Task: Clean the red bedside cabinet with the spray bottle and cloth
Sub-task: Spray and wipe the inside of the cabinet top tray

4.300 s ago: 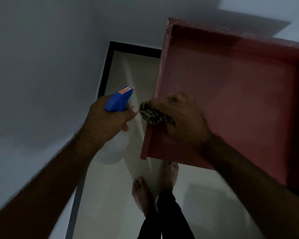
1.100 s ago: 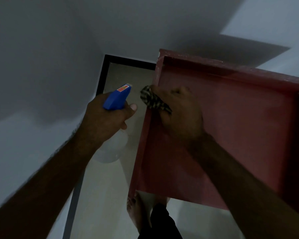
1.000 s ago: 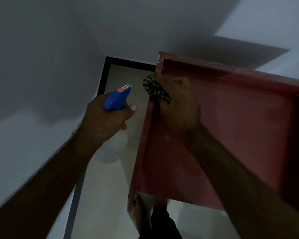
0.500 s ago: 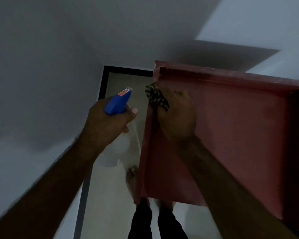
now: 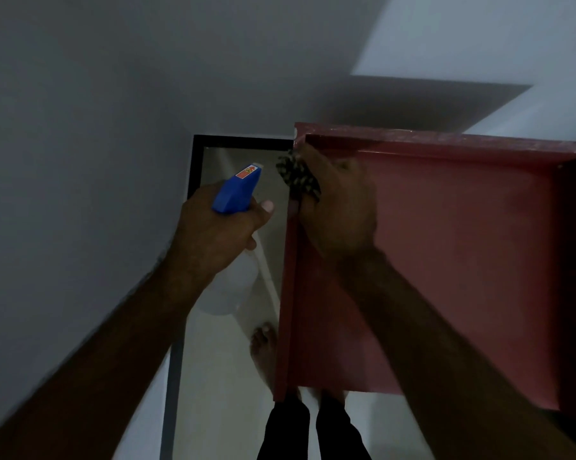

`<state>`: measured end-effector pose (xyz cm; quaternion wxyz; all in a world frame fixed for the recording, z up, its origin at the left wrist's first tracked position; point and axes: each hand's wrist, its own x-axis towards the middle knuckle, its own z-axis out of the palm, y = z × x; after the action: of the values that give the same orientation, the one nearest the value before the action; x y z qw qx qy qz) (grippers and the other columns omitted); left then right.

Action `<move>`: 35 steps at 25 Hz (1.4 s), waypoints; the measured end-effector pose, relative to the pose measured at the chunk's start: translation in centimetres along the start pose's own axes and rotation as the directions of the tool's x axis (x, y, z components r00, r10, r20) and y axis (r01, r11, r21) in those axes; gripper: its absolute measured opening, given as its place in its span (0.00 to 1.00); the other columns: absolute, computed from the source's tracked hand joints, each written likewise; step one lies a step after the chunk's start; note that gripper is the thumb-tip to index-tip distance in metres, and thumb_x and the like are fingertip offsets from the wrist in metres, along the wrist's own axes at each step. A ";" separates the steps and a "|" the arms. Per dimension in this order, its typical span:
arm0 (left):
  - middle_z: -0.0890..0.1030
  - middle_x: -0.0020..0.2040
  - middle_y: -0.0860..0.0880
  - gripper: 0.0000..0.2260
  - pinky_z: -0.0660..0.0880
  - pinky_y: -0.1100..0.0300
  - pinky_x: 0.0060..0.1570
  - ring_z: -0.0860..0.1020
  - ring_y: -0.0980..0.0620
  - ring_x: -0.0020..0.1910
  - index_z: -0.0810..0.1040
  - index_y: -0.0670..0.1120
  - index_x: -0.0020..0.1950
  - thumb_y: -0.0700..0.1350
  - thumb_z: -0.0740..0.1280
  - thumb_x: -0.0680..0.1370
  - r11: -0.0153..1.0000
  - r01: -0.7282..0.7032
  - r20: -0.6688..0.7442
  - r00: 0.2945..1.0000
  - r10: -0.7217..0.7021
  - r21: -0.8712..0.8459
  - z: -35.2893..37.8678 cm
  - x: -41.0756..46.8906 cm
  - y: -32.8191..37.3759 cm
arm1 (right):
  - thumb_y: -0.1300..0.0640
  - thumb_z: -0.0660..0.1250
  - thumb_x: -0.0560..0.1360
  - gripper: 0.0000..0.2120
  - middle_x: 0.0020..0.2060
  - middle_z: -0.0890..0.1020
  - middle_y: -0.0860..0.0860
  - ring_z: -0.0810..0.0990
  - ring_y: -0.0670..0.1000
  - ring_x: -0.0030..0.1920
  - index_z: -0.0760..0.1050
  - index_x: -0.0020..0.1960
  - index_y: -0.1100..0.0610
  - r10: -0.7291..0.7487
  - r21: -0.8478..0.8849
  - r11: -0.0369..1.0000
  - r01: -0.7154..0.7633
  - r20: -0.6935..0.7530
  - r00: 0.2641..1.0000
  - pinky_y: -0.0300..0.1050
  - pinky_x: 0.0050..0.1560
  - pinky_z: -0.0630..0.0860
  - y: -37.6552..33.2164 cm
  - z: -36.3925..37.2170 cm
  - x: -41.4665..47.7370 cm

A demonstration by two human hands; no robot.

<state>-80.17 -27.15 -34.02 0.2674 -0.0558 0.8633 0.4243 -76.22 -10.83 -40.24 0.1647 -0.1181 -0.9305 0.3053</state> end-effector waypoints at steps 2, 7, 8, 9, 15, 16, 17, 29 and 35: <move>0.81 0.39 0.41 0.13 0.70 0.75 0.27 0.79 0.59 0.28 0.78 0.39 0.48 0.49 0.73 0.76 1.000 0.002 0.001 1.000 -0.002 -0.002 -0.1 0.3 0.0 | 0.69 0.73 0.66 0.31 0.46 0.87 0.55 0.81 0.63 0.45 0.80 0.70 0.58 0.007 -0.029 1.000 -0.008 -0.031 0.999 0.54 0.43 0.78 -0.3 0.3 1.3; 0.82 0.39 0.40 0.13 0.70 0.75 0.28 0.79 0.59 0.28 0.78 0.39 0.48 0.49 0.73 0.76 1.000 -0.004 0.011 1.000 0.004 0.011 -0.9 1.0 0.2 | 0.65 0.73 0.70 0.31 0.45 0.87 0.51 0.79 0.59 0.44 0.78 0.73 0.55 0.041 -0.049 0.998 -0.041 0.007 0.999 0.46 0.43 0.73 -0.7 -0.5 -1.0; 0.82 0.39 0.40 0.13 0.70 0.75 0.28 0.78 0.59 0.28 0.79 0.39 0.48 0.49 0.73 0.76 1.000 -0.002 0.012 1.000 0.002 0.011 -1.0 1.2 0.3 | 0.63 0.73 0.71 0.30 0.46 0.87 0.50 0.79 0.59 0.43 0.78 0.73 0.53 0.052 -0.054 0.997 -0.051 0.015 0.999 0.46 0.42 0.73 -0.8 -0.7 -1.3; 0.82 0.39 0.40 0.13 0.71 0.73 0.29 0.78 0.59 0.28 0.79 0.39 0.48 0.49 0.73 0.76 1.000 -0.003 0.011 1.000 0.003 0.011 -1.1 1.4 0.3 | 0.62 0.74 0.71 0.29 0.45 0.87 0.50 0.80 0.60 0.43 0.78 0.72 0.53 0.060 -0.062 0.996 -0.059 0.003 0.998 0.46 0.41 0.73 -1.0 -0.7 -1.2; 0.82 0.39 0.39 0.13 0.73 0.71 0.32 0.80 0.56 0.30 0.79 0.39 0.47 0.49 0.73 0.76 1.000 -0.015 0.024 1.000 0.015 0.006 -1.2 2.6 0.5 | 0.65 0.75 0.66 0.30 0.47 0.88 0.55 0.82 0.62 0.47 0.81 0.68 0.55 0.032 -0.129 0.991 -0.040 -0.065 0.997 0.50 0.43 0.78 -0.4 1.1 4.0; 0.81 0.38 0.39 0.13 0.72 0.73 0.30 0.79 0.57 0.29 0.79 0.38 0.47 0.48 0.73 0.76 1.000 -0.019 0.030 0.999 0.018 0.010 -1.2 2.8 0.6 | 0.65 0.74 0.66 0.30 0.47 0.88 0.55 0.82 0.62 0.48 0.81 0.68 0.54 0.017 -0.151 0.988 -0.027 -0.062 0.998 0.50 0.43 0.77 -0.1 1.3 4.8; 0.81 0.38 0.39 0.13 0.72 0.73 0.29 0.78 0.58 0.28 0.79 0.38 0.47 0.48 0.73 0.76 1.000 -0.020 0.033 0.999 0.019 0.011 -1.1 3.0 0.6 | 0.65 0.74 0.66 0.30 0.46 0.88 0.55 0.81 0.61 0.47 0.81 0.69 0.54 -0.004 -0.175 0.985 -0.007 -0.060 0.998 0.50 0.43 0.77 0.0 1.5 5.3; 0.81 0.36 0.42 0.12 0.74 0.67 0.31 0.78 0.59 0.27 0.79 0.39 0.47 0.47 0.73 0.76 1.000 0.007 0.049 0.999 -0.006 -0.015 -1.2 4.1 1.1 | 0.58 0.71 0.72 0.25 0.48 0.88 0.52 0.80 0.60 0.50 0.81 0.69 0.52 0.139 -0.101 0.983 -0.152 -0.130 0.982 0.50 0.41 0.78 -0.8 2.1 4.6; 0.82 0.38 0.37 0.14 0.74 0.67 0.33 0.79 0.54 0.30 0.78 0.37 0.47 0.48 0.73 0.76 1.000 -0.012 0.076 0.997 0.012 -0.004 -1.1 4.4 1.2 | 0.57 0.72 0.73 0.25 0.48 0.87 0.53 0.79 0.59 0.50 0.80 0.70 0.52 0.291 -0.058 0.948 -0.313 -0.238 0.926 0.48 0.44 0.75 1.0 0.5 4.0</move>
<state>-84.77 -26.65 -34.89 0.2974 -0.0349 0.8520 0.4295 -79.99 -9.00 -40.28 0.2148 -0.3019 -0.8897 0.2668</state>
